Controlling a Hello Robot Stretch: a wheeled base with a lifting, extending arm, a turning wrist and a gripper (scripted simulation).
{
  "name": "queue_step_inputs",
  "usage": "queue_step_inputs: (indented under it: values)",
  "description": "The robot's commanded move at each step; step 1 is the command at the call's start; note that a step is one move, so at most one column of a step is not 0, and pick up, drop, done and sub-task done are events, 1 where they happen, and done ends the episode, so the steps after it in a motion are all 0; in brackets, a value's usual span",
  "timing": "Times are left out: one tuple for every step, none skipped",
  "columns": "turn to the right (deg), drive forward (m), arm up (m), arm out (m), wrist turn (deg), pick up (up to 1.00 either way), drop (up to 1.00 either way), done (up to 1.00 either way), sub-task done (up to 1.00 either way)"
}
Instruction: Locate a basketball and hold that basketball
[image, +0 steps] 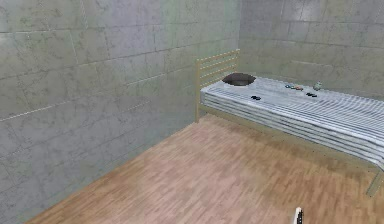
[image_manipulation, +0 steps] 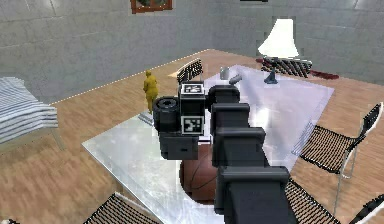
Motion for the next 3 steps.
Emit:
queue_step_inputs:
  values:
    - [0.0,0.0,0.0,0.0,21.0,0.0,0.0,0.0,0.0]
    - [0.0,0.0,-0.3,0.0,0.0,0.0,0.0,0.0,0.0]
    - [0.0,0.0,0.0,0.0,0.0,1.0,0.0,0.0,0.0]
